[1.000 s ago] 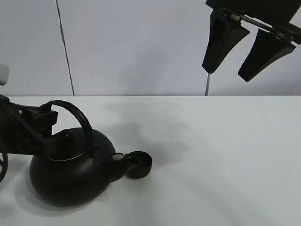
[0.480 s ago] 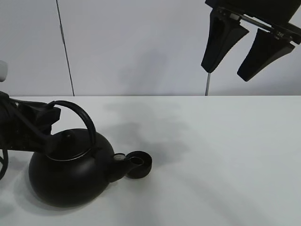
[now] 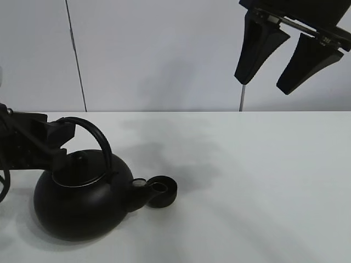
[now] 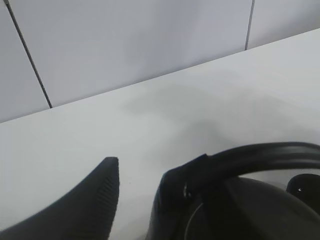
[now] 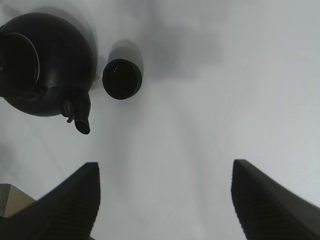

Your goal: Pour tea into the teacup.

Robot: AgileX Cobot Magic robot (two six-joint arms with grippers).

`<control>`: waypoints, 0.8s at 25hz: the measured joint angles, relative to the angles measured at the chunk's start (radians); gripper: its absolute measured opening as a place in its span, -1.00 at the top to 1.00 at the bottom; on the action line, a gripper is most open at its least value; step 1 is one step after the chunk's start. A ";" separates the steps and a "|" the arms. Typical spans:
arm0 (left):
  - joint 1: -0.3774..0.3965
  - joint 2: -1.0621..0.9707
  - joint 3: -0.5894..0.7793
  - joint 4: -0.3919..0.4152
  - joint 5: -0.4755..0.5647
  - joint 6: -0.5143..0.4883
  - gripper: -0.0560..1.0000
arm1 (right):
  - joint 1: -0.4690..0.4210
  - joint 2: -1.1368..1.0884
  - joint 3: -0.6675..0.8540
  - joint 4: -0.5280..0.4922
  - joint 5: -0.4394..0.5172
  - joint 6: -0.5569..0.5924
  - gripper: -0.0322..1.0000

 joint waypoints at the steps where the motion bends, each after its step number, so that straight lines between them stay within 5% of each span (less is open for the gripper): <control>1: 0.000 0.000 0.000 0.000 0.000 -0.009 0.17 | 0.000 0.000 0.000 0.000 0.000 0.000 -0.04; 9: 0.000 -0.035 0.070 0.000 -0.021 -0.062 0.16 | 0.000 0.000 0.000 0.000 -0.003 0.000 -0.04; 20: 0.000 -0.339 0.140 0.000 -0.022 -0.154 0.16 | 0.000 0.000 0.000 0.003 -0.009 0.000 -0.04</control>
